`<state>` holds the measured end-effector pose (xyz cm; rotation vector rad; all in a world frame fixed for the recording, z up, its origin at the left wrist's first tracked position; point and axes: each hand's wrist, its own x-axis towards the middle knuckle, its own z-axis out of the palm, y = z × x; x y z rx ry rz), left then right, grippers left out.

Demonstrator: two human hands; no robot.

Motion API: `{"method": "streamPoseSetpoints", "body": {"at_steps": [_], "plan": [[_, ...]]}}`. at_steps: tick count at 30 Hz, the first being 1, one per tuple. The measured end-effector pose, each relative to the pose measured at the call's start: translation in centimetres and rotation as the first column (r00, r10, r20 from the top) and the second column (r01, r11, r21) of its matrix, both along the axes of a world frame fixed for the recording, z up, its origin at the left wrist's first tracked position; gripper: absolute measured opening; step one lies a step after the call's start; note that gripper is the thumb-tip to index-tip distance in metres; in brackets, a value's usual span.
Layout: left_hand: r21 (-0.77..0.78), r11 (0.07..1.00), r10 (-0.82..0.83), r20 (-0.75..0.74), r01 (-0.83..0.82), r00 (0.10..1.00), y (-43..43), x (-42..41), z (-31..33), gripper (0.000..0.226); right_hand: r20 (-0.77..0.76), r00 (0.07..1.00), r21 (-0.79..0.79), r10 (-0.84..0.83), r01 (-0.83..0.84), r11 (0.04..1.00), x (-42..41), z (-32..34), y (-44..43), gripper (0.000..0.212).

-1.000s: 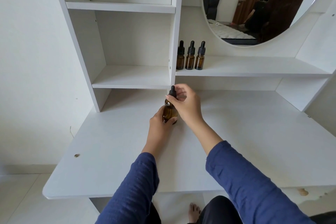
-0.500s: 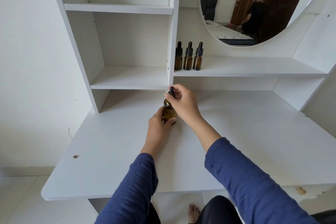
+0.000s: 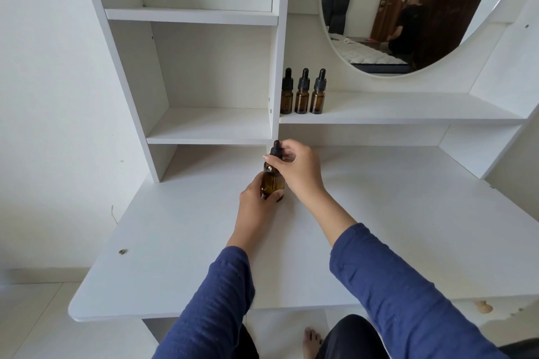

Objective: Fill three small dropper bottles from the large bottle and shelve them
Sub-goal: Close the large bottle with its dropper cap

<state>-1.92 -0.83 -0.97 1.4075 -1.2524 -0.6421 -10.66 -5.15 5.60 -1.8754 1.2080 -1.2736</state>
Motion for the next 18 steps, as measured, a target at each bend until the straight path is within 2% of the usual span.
{"method": "streamPoseSetpoints", "body": {"at_steps": [4, 7, 10, 12, 14, 18], "plan": [[0.043, 0.999, -0.016, 0.089, 0.012, 0.996, 0.2, -0.3, 0.2, 0.03, -0.051, 0.998, 0.008, 0.027, -0.027, 1.0, 0.0, -0.3, 0.4, 0.027], [0.143, 0.989, -0.06, 0.25, 0.025, 0.966, 0.4, 0.2, 0.5, 0.037, -0.04, 0.999, 0.039, 0.033, -0.031, 0.999, -0.5, -1.0, 0.7, 0.039], [0.274, 0.961, -0.133, 0.536, -0.023, 0.833, 1.2, 1.8, 0.0, 0.051, 0.025, 1.0, 0.053, 0.008, -0.01, 0.999, -0.8, -2.7, 0.8, 0.047], [0.334, 0.938, -0.161, 0.662, -0.096, 0.732, 2.1, 2.8, -0.5, 0.061, 0.037, 0.999, 0.071, -0.028, 0.026, 0.997, -1.0, -4.0, 1.1, 0.053], [0.32, 0.938, -0.144, 0.714, -0.136, 0.685, 2.9, 3.1, -1.0, 0.06, 0.041, 0.997, 0.099, -0.062, 0.058, 0.993, -0.9, -5.2, 1.5, 0.057], [0.3, 0.942, -0.132, 0.738, -0.148, 0.662, 3.1, 2.8, -1.1, 0.056, 0.02, 0.996, 0.105, -0.084, 0.082, 0.991, -0.5, -7.0, 2.1, 0.054]]}}
